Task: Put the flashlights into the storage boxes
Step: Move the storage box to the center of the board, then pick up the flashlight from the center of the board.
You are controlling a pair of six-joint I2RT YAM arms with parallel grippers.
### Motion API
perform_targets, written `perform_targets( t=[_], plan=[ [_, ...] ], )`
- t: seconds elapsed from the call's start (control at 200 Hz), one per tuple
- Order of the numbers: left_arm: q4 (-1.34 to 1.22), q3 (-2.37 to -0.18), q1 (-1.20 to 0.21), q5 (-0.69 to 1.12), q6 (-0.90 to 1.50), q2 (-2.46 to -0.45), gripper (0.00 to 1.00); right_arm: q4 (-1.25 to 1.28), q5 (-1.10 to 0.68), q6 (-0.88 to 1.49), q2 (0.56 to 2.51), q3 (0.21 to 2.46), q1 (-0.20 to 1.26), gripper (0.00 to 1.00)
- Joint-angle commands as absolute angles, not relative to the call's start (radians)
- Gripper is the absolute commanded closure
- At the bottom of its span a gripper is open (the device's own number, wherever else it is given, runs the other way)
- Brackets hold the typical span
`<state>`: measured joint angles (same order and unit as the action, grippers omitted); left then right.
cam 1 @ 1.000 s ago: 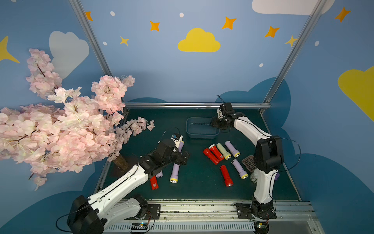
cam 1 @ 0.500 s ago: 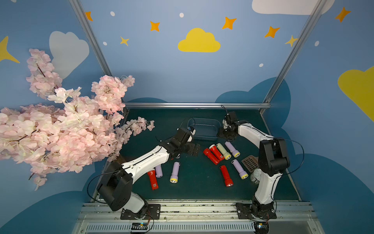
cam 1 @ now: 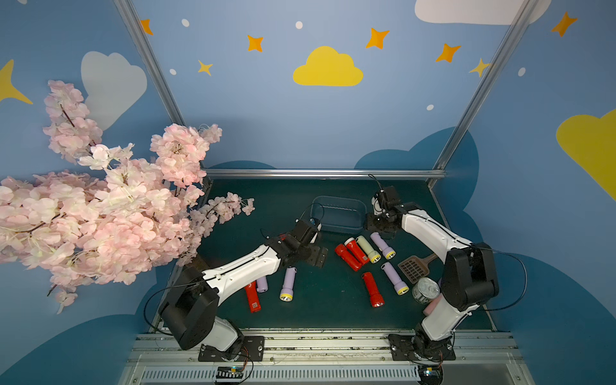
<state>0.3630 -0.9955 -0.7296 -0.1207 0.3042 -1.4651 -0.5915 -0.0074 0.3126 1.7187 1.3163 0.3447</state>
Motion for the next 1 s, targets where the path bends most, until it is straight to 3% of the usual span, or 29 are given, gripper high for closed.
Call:
perform_targets(
  t=[0.0, 0.431, 0.721, 0.991],
  plan=[
    [0.452, -0.969, -0.732, -0.204, 0.344, -1.397, 0.01, -0.612, 0.002, 0.301, 1.714, 1.334, 0.364, 0.46],
    [0.44, -0.851, -0.725, -0.276, 0.409, -1.309, 0.07, -0.63, -0.01, 0.31, 1.612, 1.304, 0.403, 0.46],
    [0.364, -0.881, -0.66, -0.21, 0.379, -1.442, 0.22, -0.652, -0.014, 0.311, 1.473, 1.253, 0.404, 0.46],
    [0.363, -0.962, -0.617, -0.176, 0.354, -1.559, 0.25, -0.617, -0.056, 0.309, 1.361, 1.189, 0.405, 0.42]
  ],
)
